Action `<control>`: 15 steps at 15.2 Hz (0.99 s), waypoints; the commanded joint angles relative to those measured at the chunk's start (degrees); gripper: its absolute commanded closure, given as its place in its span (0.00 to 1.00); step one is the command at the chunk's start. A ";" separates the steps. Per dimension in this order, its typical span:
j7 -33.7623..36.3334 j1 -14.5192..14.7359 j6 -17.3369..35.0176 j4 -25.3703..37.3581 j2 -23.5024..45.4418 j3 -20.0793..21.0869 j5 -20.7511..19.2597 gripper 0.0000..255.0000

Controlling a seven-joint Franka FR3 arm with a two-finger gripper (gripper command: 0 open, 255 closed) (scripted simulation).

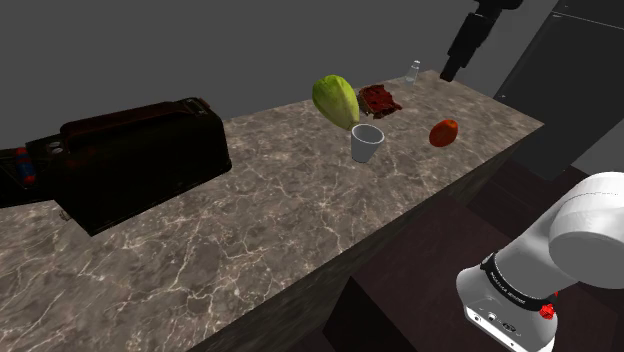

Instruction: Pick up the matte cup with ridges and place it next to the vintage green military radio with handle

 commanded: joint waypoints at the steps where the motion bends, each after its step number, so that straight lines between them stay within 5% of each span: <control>1: 0.00 0.00 0.00 0.00 0.00 0.00 0.00 0.00; 15: 10.42 -1.92 19.63 -2.30 23.77 7.56 -5.26 0.00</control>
